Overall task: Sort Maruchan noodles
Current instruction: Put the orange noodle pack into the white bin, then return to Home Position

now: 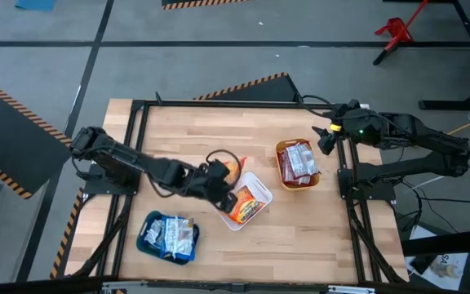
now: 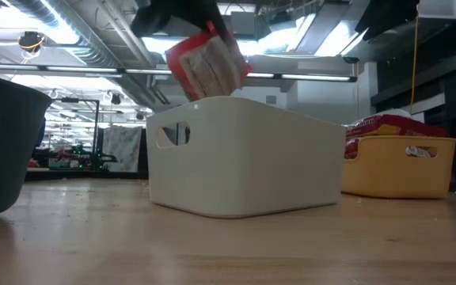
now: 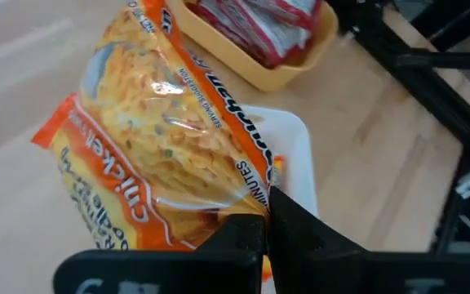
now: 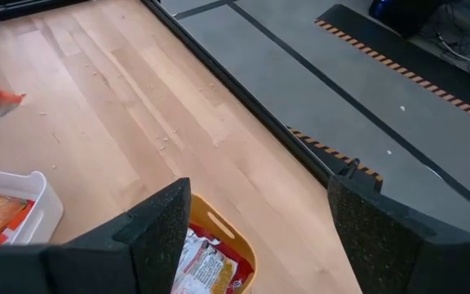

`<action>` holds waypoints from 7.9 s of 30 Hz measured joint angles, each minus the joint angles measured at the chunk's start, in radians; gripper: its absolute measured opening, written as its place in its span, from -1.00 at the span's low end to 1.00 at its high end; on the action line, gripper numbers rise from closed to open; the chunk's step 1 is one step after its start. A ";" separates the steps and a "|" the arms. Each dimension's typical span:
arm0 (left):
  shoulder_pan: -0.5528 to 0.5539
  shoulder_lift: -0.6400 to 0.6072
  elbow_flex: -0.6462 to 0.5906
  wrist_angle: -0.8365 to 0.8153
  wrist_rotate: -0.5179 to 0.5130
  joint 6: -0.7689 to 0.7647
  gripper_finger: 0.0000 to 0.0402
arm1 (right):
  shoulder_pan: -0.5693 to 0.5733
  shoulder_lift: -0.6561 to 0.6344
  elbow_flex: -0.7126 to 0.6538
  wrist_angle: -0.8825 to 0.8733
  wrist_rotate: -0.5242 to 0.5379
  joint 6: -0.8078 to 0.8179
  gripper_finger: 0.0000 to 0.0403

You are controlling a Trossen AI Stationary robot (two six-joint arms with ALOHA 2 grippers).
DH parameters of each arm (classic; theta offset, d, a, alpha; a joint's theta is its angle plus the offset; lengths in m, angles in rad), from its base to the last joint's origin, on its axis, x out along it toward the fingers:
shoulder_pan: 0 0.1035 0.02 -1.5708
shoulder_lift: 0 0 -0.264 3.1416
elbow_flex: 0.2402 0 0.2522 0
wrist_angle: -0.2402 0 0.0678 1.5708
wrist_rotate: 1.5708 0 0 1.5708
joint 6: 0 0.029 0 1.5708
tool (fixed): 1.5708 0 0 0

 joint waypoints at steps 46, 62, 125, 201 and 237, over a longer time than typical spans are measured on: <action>-0.080 0.275 0.000 0.147 0.226 0.246 -0.47 | 0.000 0.000 -0.105 0.010 -0.073 -0.012 0.38; -0.076 0.051 0.000 0.225 0.333 0.233 -0.46 | 0.000 -0.016 -0.139 0.390 -0.176 -0.175 0.38; 0.168 -1.590 -1.133 0.471 0.096 0.617 -0.46 | -0.157 -0.825 -0.782 0.658 -0.226 0.099 0.38; 0.168 -1.591 -1.345 0.642 0.221 0.604 -0.46 | 0.112 -0.838 -1.181 1.083 -0.375 0.105 0.38; 0.168 -1.591 -1.345 0.642 0.221 0.605 -0.46 | 0.112 -0.838 -1.181 1.083 -0.375 0.105 0.38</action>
